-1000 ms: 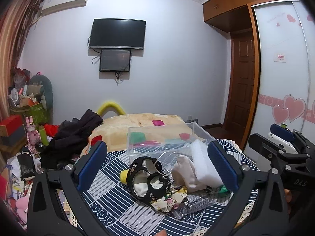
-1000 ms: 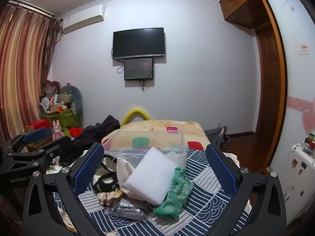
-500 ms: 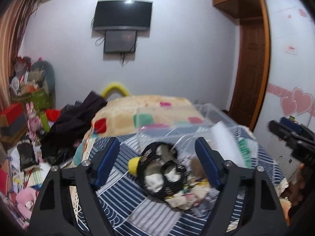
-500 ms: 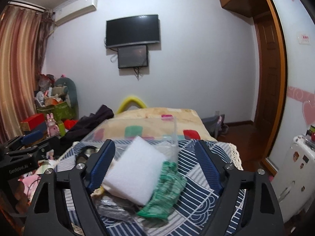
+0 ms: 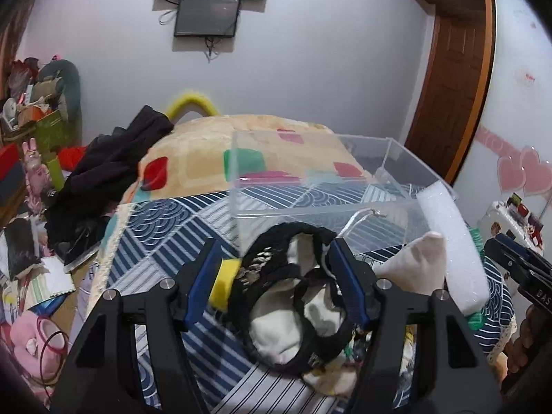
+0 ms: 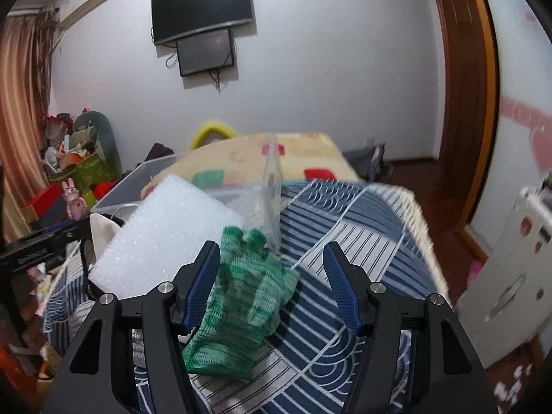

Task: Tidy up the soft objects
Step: 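Grasp the black strappy item with the left tool while the right tool grasps the green knit glove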

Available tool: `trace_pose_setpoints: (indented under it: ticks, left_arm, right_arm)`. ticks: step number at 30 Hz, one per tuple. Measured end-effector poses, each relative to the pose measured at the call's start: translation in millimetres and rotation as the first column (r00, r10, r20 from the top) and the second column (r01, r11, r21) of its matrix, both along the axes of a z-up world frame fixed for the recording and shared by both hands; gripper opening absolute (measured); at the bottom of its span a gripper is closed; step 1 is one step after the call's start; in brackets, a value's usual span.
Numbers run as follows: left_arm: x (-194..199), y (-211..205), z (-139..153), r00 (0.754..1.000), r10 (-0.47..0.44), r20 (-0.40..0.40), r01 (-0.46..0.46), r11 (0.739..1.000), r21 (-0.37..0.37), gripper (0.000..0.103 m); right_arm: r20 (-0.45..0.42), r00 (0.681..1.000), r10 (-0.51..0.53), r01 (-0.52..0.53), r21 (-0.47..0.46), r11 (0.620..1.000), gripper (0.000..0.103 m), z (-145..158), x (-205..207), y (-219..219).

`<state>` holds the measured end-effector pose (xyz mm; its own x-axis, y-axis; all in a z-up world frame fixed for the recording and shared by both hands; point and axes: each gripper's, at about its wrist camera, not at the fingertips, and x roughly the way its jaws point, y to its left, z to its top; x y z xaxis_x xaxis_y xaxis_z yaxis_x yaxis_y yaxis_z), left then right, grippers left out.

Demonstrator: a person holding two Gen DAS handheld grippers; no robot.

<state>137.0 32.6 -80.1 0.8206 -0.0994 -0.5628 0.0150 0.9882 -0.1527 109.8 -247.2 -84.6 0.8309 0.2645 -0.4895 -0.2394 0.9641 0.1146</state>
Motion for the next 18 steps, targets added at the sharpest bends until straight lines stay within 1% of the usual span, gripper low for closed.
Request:
trace_pose_setpoints:
  ticks: [3,6,7,8,9,10,12,13,16,18]
  left_arm:
    - [10.0,-5.4,-9.4,0.999,-0.007,-0.037,0.006,1.000,-0.008,0.065]
    - [12.3,-8.0,-16.8,0.999,0.001,-0.045,0.000,1.000,0.017,0.063]
    - [11.8,-9.0,-17.8,0.999,0.003,-0.041,-0.002,1.000,0.026,0.057]
    - [10.7,-10.3,-17.7,0.999,0.000,-0.033,0.001,0.999,0.034,0.045]
    - [8.3,-11.3,-17.4,1.000,-0.008,-0.022,0.009,0.999,0.038,0.039]
    - [7.1,-11.6,-17.7,1.000,-0.015,-0.015,0.016,0.999,0.038,0.035]
    - [3.3,-11.6,-16.5,1.000,-0.026,-0.001,0.026,0.999,0.037,0.032]
    - [0.5,-11.9,-16.1,1.000,-0.026,0.004,0.026,0.999,0.041,0.030]
    - [-7.7,-11.7,-15.1,1.000,-0.020,0.010,0.020,0.999,0.044,0.025]
    - [-14.1,-10.6,-12.7,1.000,-0.018,0.016,0.017,0.999,0.034,0.023]
  right_arm:
    - [-0.063,0.997,0.035,-0.032,0.049,0.998,0.059,-6.7,5.5,-1.0]
    - [-0.094,0.994,0.054,-0.050,0.046,0.998,0.059,-12.0,6.5,0.6]
    - [-0.105,0.993,0.060,-0.056,0.039,0.998,0.059,-15.1,10.7,2.0]
    - [-0.116,0.991,0.064,-0.060,0.035,0.998,0.059,-16.4,12.5,2.4]
    - [-0.124,0.990,0.065,-0.061,0.033,0.998,0.059,-18.0,12.7,2.9]
    - [-0.133,0.989,0.065,-0.062,0.029,0.998,0.059,-20.4,14.2,3.6]
    - [-0.146,0.987,0.069,-0.068,0.011,0.998,0.050,-22.9,16.6,6.8]
    - [-0.150,0.986,0.070,-0.070,0.001,0.998,0.038,-24.2,16.1,7.7]
    - [-0.154,0.983,0.096,-0.096,0.005,0.995,0.024,-24.6,14.9,11.6]
    - [-0.139,0.986,0.089,-0.091,-0.009,0.996,0.020,-21.5,12.2,12.0]
